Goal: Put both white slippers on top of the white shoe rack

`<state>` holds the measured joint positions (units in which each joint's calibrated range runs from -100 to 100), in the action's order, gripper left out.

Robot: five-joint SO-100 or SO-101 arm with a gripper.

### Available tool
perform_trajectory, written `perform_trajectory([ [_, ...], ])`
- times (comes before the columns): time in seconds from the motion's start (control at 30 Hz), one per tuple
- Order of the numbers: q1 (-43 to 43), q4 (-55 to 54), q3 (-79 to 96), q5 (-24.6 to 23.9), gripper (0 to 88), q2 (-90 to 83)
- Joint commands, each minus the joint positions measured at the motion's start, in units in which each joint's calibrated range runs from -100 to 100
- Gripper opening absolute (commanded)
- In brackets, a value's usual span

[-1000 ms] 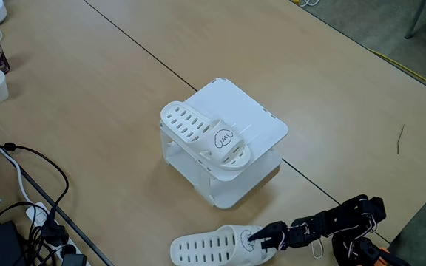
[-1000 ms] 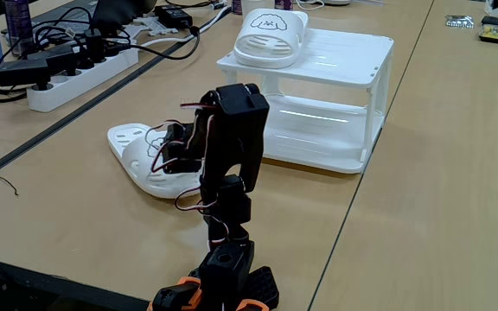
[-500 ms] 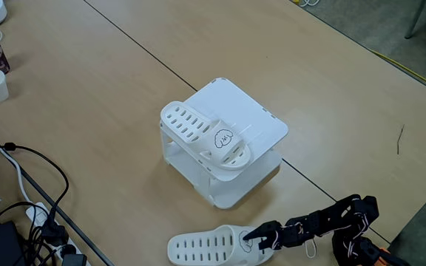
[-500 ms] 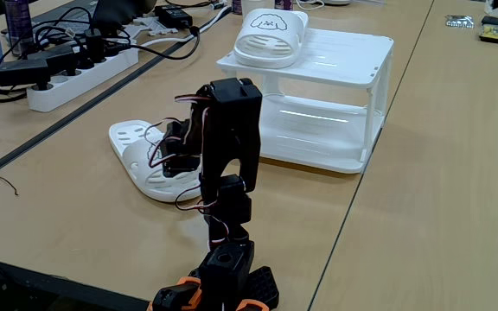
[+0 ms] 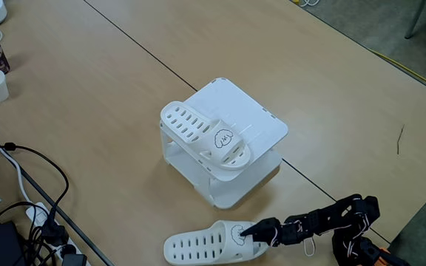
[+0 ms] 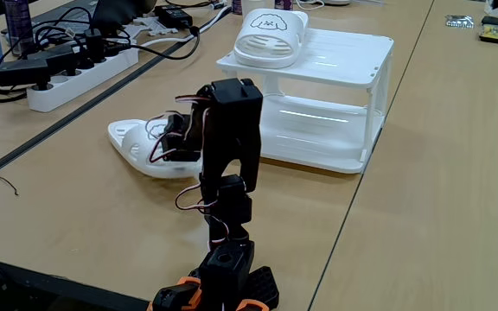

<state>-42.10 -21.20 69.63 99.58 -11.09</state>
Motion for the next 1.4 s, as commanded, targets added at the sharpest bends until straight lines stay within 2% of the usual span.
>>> perform_trajectory([
  [0.0,-0.1,-0.3,-2.7,0.4,0.8,-7.0],
  [0.4,-0.7,0.8,-4.0,0.4,0.8,-32.6],
  [0.73,0.2,14.5,-17.6,0.4,0.8,-40.2],
  [0.87,5.6,21.4,-26.3,0.4,0.8,-39.7],
  [1.0,16.0,29.1,-35.1,0.4,0.8,-37.7],
  [1.2,30.7,30.0,-51.2,0.4,0.8,-26.6],
  [1.37,35.8,30.1,-61.6,0.4,0.8,-18.7],
])
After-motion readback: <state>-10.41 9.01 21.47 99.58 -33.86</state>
